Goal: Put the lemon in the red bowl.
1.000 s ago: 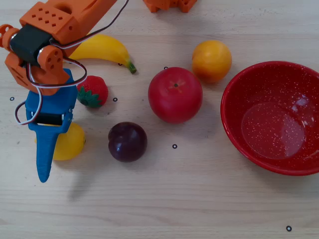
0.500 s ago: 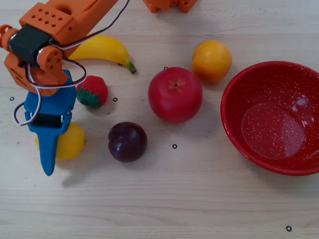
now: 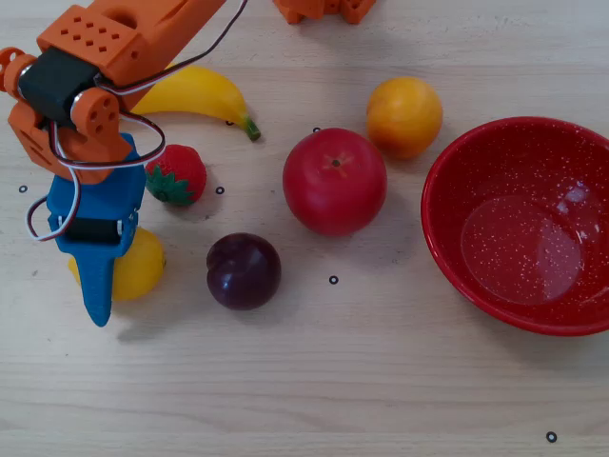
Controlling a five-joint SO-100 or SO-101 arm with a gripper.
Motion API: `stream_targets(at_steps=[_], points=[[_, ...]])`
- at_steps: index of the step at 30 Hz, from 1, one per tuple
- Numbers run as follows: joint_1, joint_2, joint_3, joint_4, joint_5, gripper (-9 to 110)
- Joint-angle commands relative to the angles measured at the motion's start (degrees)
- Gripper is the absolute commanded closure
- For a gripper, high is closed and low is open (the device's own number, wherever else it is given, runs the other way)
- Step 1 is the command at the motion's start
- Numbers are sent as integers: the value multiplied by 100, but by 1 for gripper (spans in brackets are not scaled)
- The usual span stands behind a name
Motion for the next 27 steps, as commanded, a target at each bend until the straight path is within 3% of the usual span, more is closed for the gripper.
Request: stream_targets(at_steps=[1, 11, 13, 16, 27], points=[[-18, 308, -404, 70, 185, 66], [-26, 290, -448, 53, 334, 74], [-26, 281, -483, 62, 387, 81], [-9, 272, -571, 88, 448, 101], [26, 580, -1283, 809, 88, 101]])
